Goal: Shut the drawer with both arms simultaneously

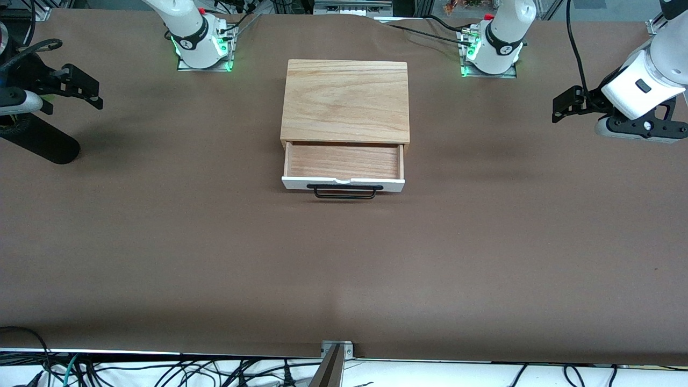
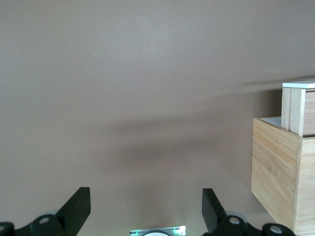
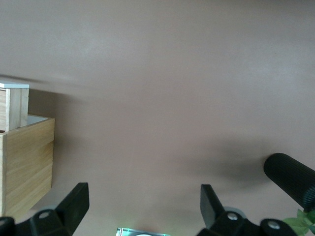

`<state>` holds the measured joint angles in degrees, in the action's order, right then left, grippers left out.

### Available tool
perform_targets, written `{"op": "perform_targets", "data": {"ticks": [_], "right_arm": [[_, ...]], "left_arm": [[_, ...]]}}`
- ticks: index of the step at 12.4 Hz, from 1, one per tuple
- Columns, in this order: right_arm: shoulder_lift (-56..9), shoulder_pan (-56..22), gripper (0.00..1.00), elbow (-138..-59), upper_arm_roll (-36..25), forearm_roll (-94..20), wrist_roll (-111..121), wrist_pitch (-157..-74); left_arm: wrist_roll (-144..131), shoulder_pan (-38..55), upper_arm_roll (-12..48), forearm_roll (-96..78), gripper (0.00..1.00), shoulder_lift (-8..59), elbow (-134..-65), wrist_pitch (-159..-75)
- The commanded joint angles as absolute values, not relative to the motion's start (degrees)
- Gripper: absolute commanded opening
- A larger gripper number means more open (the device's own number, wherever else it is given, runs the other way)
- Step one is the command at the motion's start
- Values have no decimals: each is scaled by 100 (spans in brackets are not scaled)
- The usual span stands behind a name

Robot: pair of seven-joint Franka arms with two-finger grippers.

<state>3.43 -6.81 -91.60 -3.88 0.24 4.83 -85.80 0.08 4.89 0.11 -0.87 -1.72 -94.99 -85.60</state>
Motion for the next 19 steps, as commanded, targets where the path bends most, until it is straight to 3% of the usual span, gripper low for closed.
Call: {"op": "perform_targets", "data": {"ticks": [1, 9, 14, 16, 19], "right_arm": [[308, -650, 100, -9062, -369, 79, 431, -8578], [106, -642, 100, -9044, -395, 9, 422, -9211], [-816, -747, 100, -9070, -290, -209, 675, -9579], [-1245, -852, 100, -8878, -211, -1208, 922, -9615], [-2054, -1256, 100, -8456, -149, -1843, 861, -9851]], "left_arm": [[-79, 510, 44, 97, 100, -97, -9334, -8464], [9, 712, 97, -184, 100, 227, -9334, -8481], [-26, 809, 447, -552, 100, 1175, -8606, -8780], [-35, 809, 597, -772, 100, 1598, -8342, -9060], [-53, 809, 641, -1273, 100, 2029, -8341, -9939]]}}
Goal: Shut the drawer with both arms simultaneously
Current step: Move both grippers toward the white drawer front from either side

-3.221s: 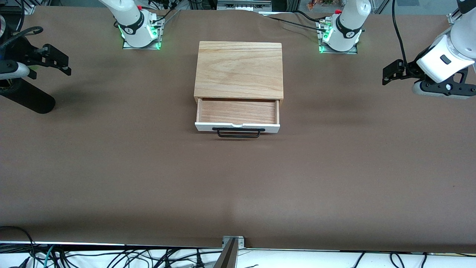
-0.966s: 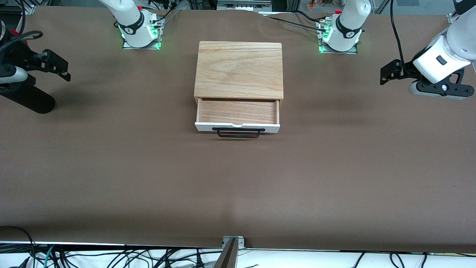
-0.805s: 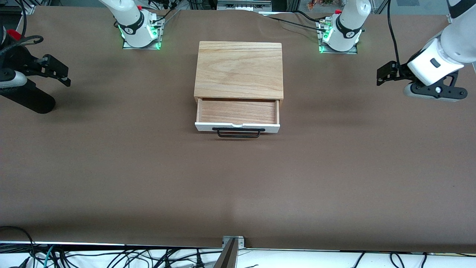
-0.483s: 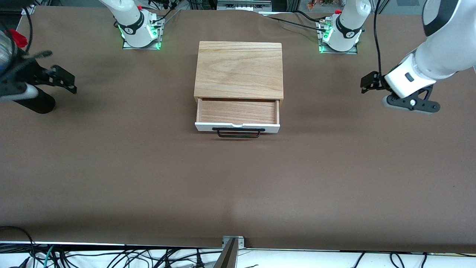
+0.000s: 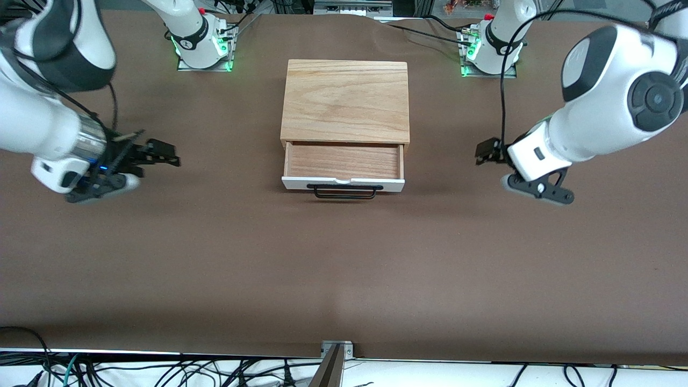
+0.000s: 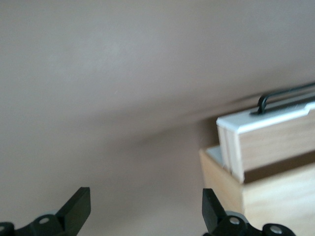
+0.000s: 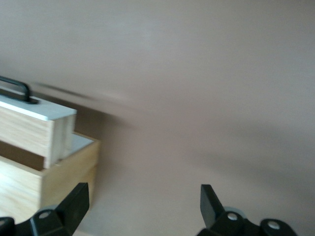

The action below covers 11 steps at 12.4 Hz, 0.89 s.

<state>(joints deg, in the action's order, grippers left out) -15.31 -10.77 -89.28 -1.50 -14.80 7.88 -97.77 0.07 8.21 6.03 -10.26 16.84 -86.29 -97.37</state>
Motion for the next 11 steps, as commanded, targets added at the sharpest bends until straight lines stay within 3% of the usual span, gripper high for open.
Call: {"op": "perform_targets", "data": {"ticks": [1, 5, 11], "right_arm": [[-2309, -1292, 100, -8412, -132, -2316, 861, -9913], [-3426, -1669, 100, -7841, -114, -2988, 809, -10037], [-4025, -1793, 100, -7488, 9, -3637, 887, -10467]], "left_arm": [[-53, 835, 659, -1335, 100, 2152, -8341, -10132], [8, 1185, 694, -2212, 100, 2644, -8402, -10730], [26, 1669, 712, -2303, 100, 3216, -8411, -11496]]}}
